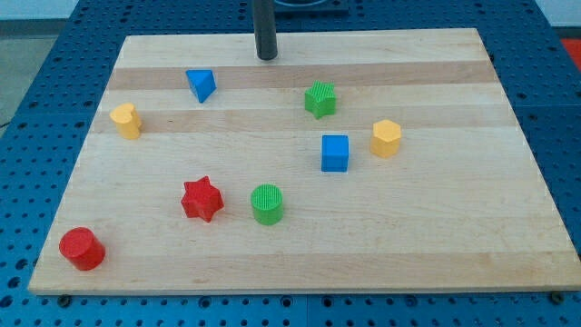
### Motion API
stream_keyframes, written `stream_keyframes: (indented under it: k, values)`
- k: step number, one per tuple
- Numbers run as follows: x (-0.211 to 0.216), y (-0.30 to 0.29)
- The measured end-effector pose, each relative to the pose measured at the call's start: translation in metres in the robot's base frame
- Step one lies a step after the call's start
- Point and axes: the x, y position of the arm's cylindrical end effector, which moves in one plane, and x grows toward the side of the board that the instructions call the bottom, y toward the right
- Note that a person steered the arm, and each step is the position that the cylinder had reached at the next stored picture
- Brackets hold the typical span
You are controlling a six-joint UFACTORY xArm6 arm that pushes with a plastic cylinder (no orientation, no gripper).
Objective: Move the arm toward the blue triangle
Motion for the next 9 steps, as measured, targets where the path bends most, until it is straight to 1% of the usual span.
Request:
stream_keyframes:
  k: [1,2,3,4,5,6,9]
  values:
    - [0.0,0.002]
    - [-0.001,0.022]
    - [-0.001,0.014]
    - [0.018,0.014]
    - [0.018,0.014]
    - [-0.025,-0.081]
    - [-0.026,-0.084]
